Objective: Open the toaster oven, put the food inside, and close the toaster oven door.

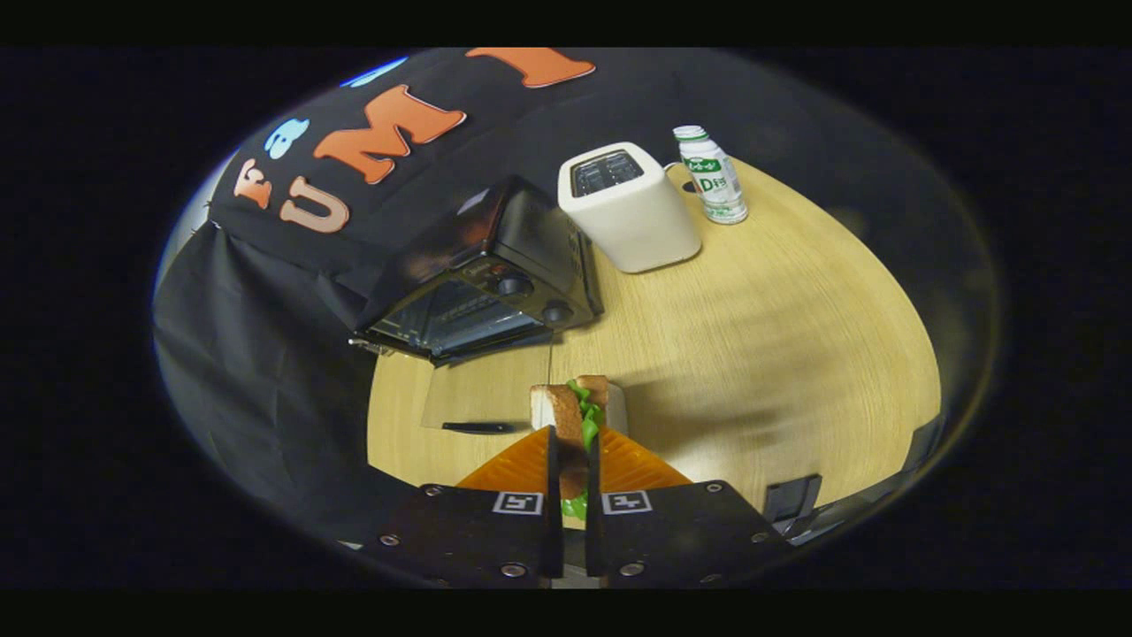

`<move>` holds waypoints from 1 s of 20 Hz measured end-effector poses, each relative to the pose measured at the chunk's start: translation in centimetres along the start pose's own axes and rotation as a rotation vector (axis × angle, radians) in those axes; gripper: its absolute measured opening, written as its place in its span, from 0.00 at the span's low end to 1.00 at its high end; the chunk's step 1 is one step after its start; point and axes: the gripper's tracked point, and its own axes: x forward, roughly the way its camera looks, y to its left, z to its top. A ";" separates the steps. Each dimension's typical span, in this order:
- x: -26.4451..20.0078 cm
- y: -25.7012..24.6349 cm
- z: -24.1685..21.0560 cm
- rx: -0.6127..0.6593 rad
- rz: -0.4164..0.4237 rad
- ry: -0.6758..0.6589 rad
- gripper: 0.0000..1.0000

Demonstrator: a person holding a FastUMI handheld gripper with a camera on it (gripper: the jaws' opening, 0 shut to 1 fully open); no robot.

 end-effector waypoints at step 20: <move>7.5 13.8 1.7 0.568 0.140 -0.479 0.10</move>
